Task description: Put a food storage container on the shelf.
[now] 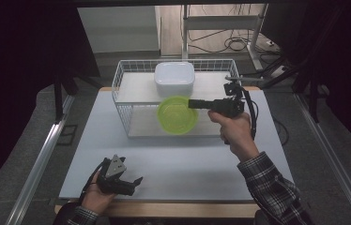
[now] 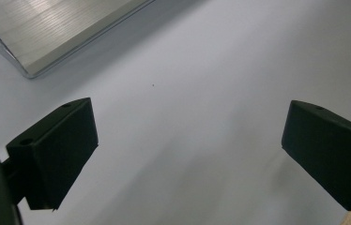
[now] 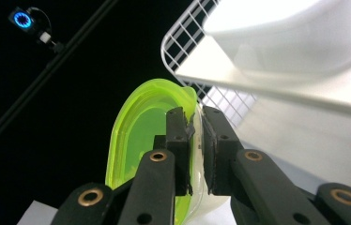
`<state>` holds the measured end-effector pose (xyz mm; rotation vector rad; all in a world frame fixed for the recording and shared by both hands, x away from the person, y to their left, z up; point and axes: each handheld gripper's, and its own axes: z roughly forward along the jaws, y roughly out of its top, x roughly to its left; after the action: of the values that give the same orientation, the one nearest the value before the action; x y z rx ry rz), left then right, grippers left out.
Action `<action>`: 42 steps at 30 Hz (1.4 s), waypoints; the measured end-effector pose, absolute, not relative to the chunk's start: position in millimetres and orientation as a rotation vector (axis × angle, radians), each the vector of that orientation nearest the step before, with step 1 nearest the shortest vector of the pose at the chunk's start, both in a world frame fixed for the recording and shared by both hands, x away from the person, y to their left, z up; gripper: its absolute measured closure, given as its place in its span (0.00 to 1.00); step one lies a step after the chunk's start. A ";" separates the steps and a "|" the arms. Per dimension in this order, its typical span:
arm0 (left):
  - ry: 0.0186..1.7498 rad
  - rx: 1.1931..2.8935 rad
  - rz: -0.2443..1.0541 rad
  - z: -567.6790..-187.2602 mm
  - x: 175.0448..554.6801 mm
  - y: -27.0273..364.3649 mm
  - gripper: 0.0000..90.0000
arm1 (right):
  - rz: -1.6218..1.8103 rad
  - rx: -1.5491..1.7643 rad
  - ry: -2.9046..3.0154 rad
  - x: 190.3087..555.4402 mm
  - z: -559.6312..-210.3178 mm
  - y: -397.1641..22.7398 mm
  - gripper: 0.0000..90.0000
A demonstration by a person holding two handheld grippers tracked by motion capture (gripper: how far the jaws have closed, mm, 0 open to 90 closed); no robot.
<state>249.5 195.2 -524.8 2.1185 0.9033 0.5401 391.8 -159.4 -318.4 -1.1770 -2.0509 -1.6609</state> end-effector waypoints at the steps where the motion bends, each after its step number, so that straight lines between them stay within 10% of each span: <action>1: 0.901 2.123 0.540 -524.6 249.6 195.3 0.04 | -1.661 -1.177 -2.051 391.8 -318.4 -159.4 0.92; 20: 0.894 2.119 0.525 -524.6 249.2 194.1 0.04 | -1.757 -1.319 -2.023 440.1 -242.5 -141.2 0.92; 42: 0.880 2.120 0.509 -525.6 249.1 193.9 0.04 | -1.769 -1.663 -1.915 493.0 -255.2 -120.3 0.89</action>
<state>249.1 193.9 -525.6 2.1202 0.8802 0.5093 493.0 -120.3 -255.2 -1.6634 -1.9151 -1.7689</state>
